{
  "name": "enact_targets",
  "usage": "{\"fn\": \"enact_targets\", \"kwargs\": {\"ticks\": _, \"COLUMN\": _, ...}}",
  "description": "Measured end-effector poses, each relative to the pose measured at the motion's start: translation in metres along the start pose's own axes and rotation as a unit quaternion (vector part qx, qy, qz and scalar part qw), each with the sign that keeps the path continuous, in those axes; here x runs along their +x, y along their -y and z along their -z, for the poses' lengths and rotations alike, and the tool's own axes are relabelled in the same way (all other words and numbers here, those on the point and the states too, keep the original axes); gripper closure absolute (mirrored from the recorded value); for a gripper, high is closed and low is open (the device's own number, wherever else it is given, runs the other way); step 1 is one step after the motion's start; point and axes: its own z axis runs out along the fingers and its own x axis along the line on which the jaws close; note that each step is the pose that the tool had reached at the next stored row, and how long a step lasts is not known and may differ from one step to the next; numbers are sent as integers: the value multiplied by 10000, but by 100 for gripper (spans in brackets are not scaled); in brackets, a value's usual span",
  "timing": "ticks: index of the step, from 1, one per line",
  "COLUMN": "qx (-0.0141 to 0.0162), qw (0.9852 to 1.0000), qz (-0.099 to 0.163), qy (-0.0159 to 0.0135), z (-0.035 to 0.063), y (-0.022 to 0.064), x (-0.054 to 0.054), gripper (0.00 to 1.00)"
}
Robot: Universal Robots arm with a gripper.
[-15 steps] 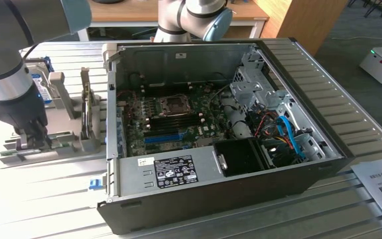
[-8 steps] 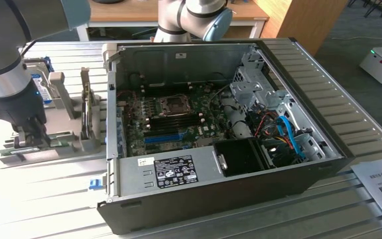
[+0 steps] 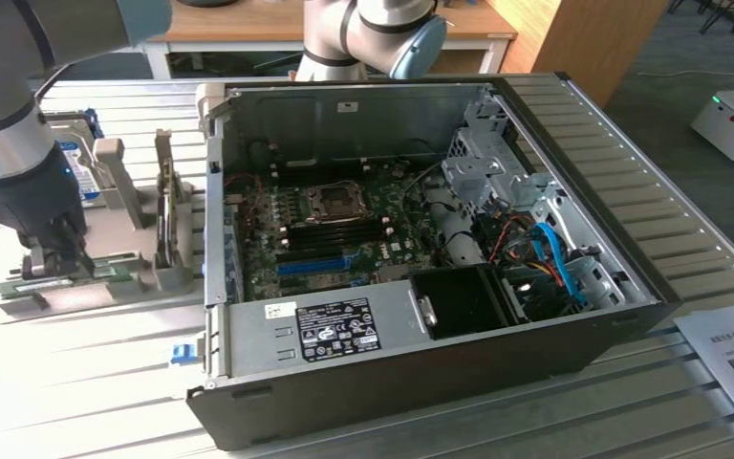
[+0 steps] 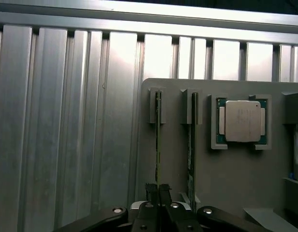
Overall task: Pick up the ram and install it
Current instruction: 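Pick up the ram and move it above insertion slot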
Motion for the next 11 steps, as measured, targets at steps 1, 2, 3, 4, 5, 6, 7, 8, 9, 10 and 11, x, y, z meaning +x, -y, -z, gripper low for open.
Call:
{"fn": "enact_targets", "kwargs": {"ticks": 1, "qx": 0, "qw": 10000, "qz": 0, "qy": 0, "z": 11, "y": 0, "x": 0, "gripper": 88}}
{"fn": "enact_targets", "kwargs": {"ticks": 2, "qx": 0, "qw": 10000, "qz": 0, "qy": 0, "z": 24, "y": -1, "x": -1, "gripper": 88}}
{"fn": "enact_targets", "kwargs": {"ticks": 3, "qx": 0, "qw": 10000, "qz": 0, "qy": 0, "z": 37, "y": -1, "x": -1, "gripper": 88}}
{"fn": "enact_targets", "kwargs": {"ticks": 4, "qx": 0, "qw": 10000, "qz": 0, "qy": 0, "z": 62, "y": -2, "x": -2, "gripper": 88}}
{"fn": "enact_targets", "kwargs": {"ticks": 5, "qx": 1, "qw": 10000, "qz": 0, "qy": 0, "z": 76, "y": -3, "x": -2, "gripper": 88}}
{"fn": "enact_targets", "kwargs": {"ticks": 6, "qx": 0, "qw": 10000, "qz": 0, "qy": 0, "z": 88, "y": -3, "x": -2, "gripper": 88}}
{"fn": "enact_targets", "kwargs": {"ticks": 7, "qx": 0, "qw": 10000, "qz": 0, "qy": 0, "z": 102, "y": -3, "x": -2, "gripper": 88}}
{"fn": "enact_targets", "kwargs": {"ticks": 8, "qx": 0, "qw": 10000, "qz": 0, "qy": 0, "z": 115, "y": -4, "x": -3, "gripper": 88}}
{"fn": "enact_targets", "kwargs": {"ticks": 9, "qx": 0, "qw": 10000, "qz": 0, "qy": 0, "z": 128, "y": -4, "x": -3, "gripper": 88}}
{"fn": "enact_targets", "kwargs": {"ticks": 10, "qx": 0, "qw": 10000, "qz": 0, "qy": 0, "z": 141, "y": -5, "x": -3, "gripper": 88}}
{"fn": "enact_targets", "kwargs": {"ticks": 11, "qx": 0, "qw": 10000, "qz": 0, "qy": 0, "z": 154, "y": -5, "x": -4, "gripper": 88}}
